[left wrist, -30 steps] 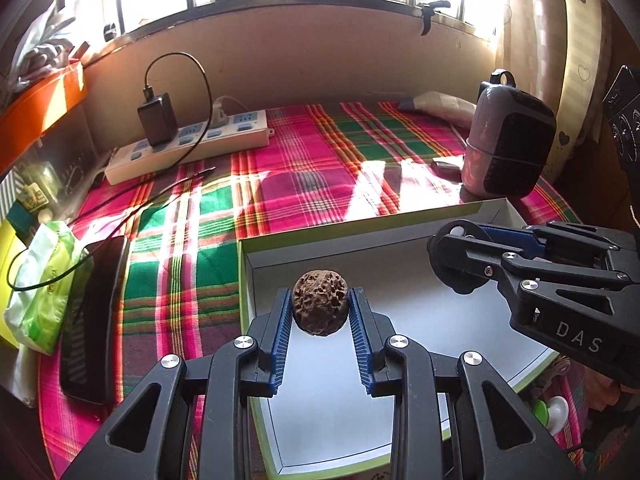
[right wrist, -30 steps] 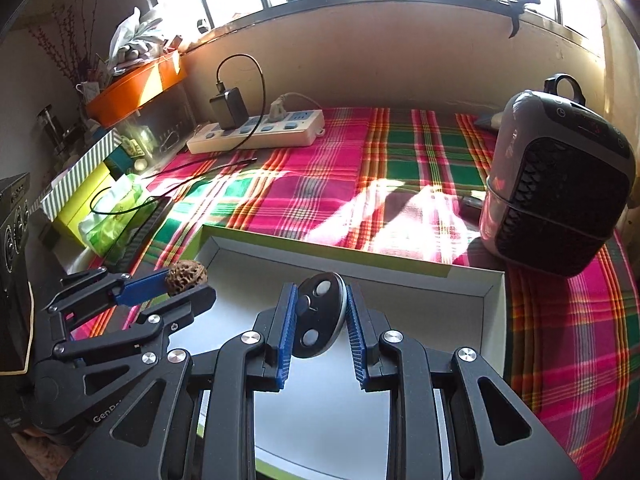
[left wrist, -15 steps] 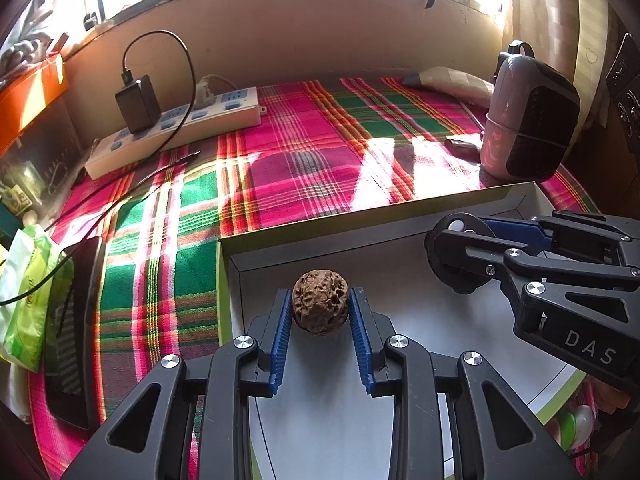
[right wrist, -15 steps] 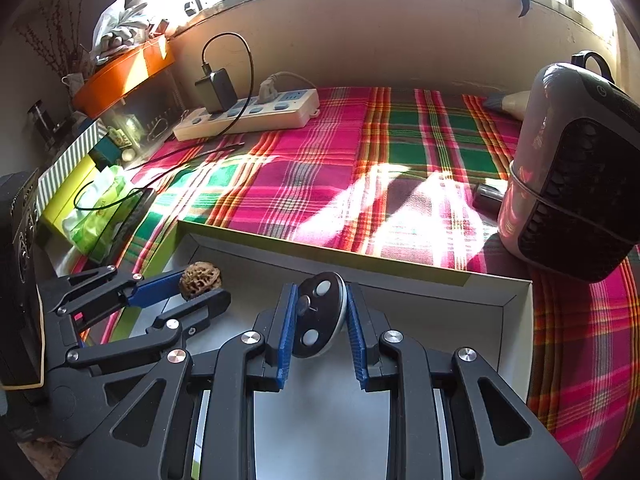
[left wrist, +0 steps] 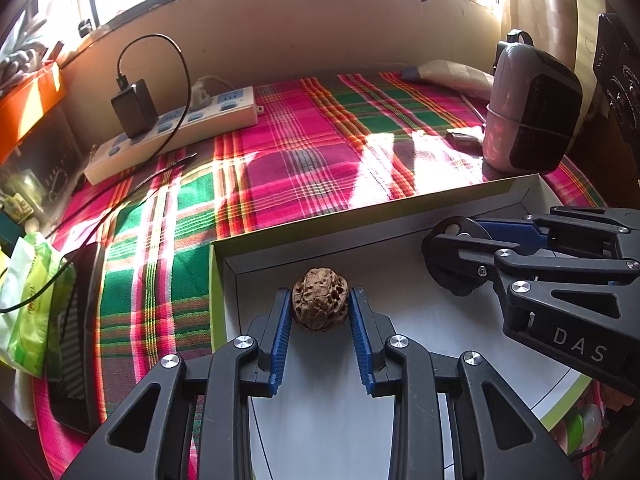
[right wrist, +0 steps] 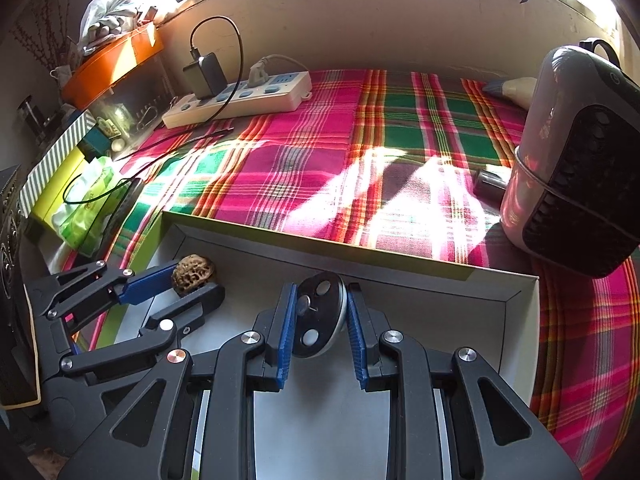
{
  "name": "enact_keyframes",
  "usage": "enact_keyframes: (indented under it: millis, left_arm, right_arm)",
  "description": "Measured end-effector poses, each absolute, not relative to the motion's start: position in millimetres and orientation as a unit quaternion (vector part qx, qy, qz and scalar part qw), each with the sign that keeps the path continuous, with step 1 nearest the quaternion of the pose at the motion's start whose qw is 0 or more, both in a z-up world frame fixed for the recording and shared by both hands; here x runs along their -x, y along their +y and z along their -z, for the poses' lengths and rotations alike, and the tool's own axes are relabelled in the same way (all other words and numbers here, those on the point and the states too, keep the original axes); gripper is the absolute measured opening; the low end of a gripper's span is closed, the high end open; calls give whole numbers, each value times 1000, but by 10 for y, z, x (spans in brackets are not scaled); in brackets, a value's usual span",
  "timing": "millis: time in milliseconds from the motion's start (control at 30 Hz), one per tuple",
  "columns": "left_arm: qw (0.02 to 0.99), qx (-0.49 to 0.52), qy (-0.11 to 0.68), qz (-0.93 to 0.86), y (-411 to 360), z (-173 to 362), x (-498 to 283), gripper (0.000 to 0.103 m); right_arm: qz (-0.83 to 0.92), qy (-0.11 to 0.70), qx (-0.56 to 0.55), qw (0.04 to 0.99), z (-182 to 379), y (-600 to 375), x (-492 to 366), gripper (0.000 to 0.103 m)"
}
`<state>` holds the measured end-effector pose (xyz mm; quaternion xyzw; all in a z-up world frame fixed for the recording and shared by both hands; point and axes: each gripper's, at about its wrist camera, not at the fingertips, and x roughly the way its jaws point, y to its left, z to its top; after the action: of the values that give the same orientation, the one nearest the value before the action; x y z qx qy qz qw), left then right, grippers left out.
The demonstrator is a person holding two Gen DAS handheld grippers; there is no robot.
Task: Organize objects
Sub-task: 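Carry the walnut and black disc over the white box with both grippers, then open both grippers to drop the walnut and black disc into the box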
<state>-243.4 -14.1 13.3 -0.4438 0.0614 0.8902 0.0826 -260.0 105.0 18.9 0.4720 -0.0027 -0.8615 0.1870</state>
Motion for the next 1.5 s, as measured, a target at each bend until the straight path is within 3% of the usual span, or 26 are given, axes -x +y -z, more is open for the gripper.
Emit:
enact_keyframes:
  millis: [333,467,767,1500]
  left_arm:
    - [83,445,59,-890,-145,-136,2431,30]
    - [82,444,57,-890,-159,-152,2410,34]
    - [77,437,49,-895,-210,-234,2290,36]
    - [79,389,27,-918,-349,-573,1612,37]
  right_arm:
    - [859,0,-476,189,-185,1023,2593,26]
    - [860,-1,-474,189,-196,1012,2569,37]
    - [870,0,-457,185,-318,1036,2444,45]
    - [901,7,-399,171,-597,1188,1784,45]
